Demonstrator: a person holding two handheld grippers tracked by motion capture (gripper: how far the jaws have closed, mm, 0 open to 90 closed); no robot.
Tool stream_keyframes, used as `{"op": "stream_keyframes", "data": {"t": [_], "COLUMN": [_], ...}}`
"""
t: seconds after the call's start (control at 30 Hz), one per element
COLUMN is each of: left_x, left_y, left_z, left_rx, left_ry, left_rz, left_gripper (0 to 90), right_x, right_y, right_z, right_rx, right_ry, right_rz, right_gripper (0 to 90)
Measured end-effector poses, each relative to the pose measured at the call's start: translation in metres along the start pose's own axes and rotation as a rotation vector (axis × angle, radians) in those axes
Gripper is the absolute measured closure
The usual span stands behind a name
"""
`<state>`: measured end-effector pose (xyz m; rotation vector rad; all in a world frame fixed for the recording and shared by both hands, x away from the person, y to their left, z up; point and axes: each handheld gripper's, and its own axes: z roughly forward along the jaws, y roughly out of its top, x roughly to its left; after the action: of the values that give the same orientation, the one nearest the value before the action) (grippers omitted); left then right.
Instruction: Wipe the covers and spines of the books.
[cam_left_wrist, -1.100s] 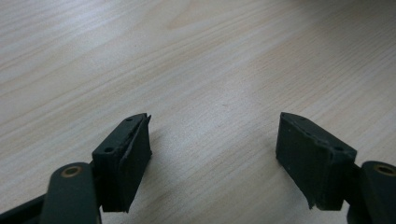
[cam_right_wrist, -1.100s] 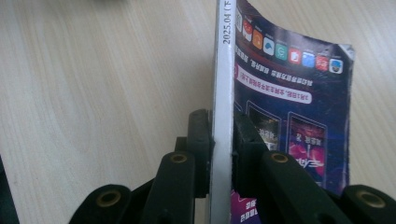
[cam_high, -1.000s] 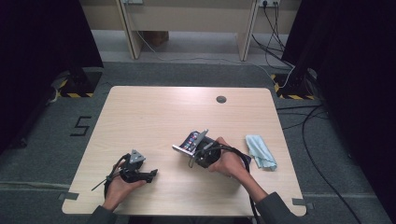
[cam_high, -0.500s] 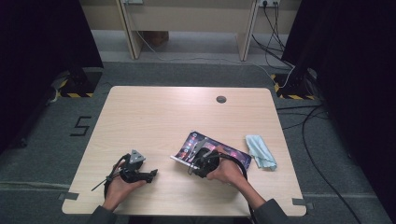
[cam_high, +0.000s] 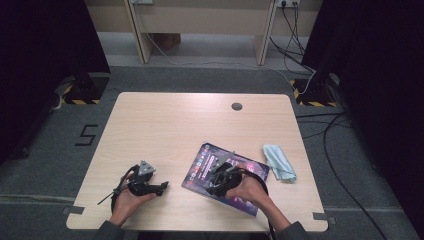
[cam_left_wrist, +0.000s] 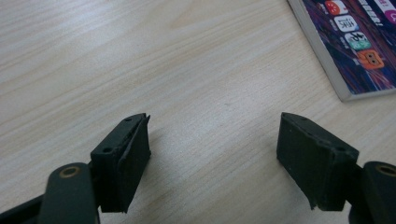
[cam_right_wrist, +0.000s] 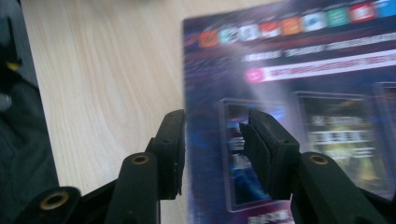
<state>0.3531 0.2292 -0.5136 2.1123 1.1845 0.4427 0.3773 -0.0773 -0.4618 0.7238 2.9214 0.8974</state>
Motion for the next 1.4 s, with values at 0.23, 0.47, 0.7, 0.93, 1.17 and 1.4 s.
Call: {"op": "stream_keyframes", "data": {"t": [0.23, 0.47, 0.7, 0.93, 1.17, 1.4], "left_x": [0.000, -0.013, -0.028, -0.041, -0.048, -0.052], "left_y": [0.002, 0.011, 0.021, 0.031, 0.040, 0.041], "left_z": [-0.001, 0.001, 0.006, 0.018, 0.029, 0.035], "left_rx": [-0.004, -0.070, -0.089, -0.095, -0.089, -0.062], "left_ry": [-0.001, -0.083, -0.163, -0.180, -0.197, -0.191], "left_rz": [-0.020, -0.042, -0.010, -0.002, 0.026, 0.054], "left_gripper": [27.2, 28.2, 39.0, 40.4, 46.1, 48.4], "right_x": [-0.014, -0.026, -0.034, -0.038, -0.037, -0.025], "right_y": [-0.015, -0.036, -0.054, -0.085, -0.105, -0.104], "right_z": [-0.017, -0.020, -0.031, -0.043, -0.050, -0.048], "right_rx": [-0.003, -0.015, -0.007, 0.019, 0.020, 0.042], "right_ry": [-0.130, -0.211, -0.313, -0.367, -0.420, -0.375], "right_rz": [0.022, 0.088, 0.131, 0.226, 0.283, 0.285], "right_gripper": [55.3, 48.9, 44.2, 41.1, 38.4, 38.3]}}
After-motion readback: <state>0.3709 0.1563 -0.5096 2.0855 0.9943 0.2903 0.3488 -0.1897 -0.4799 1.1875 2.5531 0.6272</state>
